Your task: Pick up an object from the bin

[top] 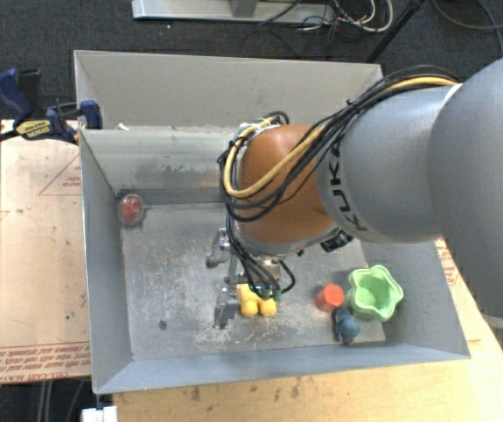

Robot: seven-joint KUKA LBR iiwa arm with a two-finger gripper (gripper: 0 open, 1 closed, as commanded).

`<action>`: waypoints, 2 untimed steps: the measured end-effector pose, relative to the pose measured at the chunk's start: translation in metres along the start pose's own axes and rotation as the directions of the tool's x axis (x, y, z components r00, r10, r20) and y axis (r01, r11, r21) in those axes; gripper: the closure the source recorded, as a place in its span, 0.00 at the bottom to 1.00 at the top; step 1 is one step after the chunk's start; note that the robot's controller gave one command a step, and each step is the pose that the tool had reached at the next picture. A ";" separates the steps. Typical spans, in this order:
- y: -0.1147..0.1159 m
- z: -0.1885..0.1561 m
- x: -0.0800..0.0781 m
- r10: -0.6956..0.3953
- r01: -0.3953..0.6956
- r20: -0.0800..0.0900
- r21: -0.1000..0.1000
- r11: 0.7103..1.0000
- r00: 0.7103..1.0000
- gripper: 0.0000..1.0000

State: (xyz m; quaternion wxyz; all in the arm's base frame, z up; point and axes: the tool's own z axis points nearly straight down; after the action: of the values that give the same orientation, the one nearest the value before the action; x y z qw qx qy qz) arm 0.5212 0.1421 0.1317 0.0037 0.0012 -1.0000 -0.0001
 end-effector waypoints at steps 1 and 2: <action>-0.095 0.034 0.009 -0.123 0.123 0.003 0.004 0.992 0.992 0.00; -0.090 0.057 0.018 -0.003 0.004 0.019 -0.003 1.000 1.000 0.00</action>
Offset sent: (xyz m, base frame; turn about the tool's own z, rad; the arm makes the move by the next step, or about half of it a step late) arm -0.0088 -0.0905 -0.0318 -0.1309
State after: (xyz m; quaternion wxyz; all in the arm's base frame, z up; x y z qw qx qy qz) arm 0.5026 0.0516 0.0752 -0.0060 0.0029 -1.0000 -0.0018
